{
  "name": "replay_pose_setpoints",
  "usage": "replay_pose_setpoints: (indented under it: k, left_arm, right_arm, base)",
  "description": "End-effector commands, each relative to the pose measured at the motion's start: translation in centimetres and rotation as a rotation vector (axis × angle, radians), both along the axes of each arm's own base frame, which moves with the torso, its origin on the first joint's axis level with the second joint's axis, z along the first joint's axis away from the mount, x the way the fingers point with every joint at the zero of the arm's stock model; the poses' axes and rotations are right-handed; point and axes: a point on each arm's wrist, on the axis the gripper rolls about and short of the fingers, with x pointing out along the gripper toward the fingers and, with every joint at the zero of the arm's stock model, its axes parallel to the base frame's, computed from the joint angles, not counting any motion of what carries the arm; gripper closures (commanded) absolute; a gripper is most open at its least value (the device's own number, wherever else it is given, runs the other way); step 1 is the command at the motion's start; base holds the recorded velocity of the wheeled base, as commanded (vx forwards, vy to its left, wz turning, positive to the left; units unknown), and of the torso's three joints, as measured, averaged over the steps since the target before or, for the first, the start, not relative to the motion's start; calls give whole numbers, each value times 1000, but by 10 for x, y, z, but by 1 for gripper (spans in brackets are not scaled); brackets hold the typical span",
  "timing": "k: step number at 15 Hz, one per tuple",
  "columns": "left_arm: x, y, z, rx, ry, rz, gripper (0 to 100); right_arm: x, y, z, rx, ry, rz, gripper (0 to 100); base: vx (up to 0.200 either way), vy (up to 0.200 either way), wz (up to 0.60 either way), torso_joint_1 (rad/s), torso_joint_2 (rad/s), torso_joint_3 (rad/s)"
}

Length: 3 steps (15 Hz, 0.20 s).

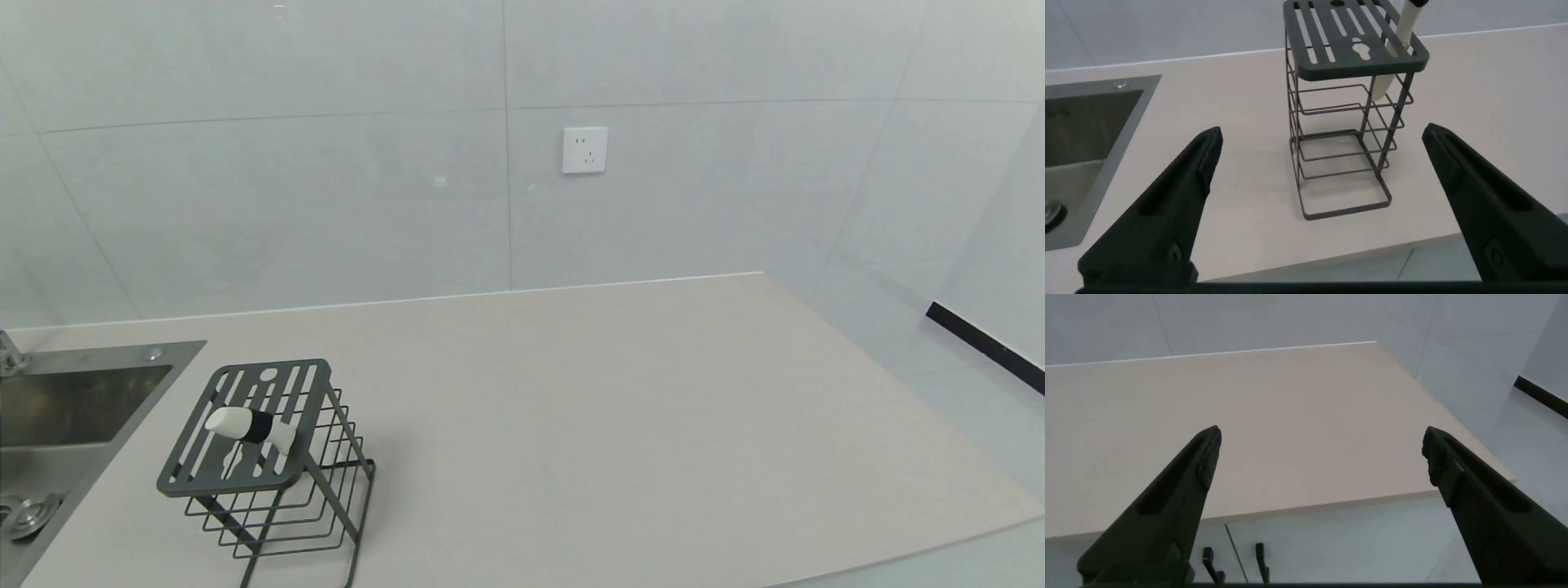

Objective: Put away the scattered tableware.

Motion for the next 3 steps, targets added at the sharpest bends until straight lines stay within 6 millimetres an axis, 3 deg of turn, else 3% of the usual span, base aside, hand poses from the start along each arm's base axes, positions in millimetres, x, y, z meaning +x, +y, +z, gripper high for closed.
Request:
replay_pose_setpoints:
  k: [1, 3]
  left_arm:
    - [0, 0, 0, 0, 3, 0, 0]
    - [0, 0, 0, 0, 1, 0, 0]
  right_arm:
    - [0, 0, 0, 0, 2, 0, 0]
    - [0, 0, 0, 0, 2, 0, 0]
  base:
    - [0, 0, 0, 0, 0, 0]
    - [0, 0, 0, 0, 0, 0]
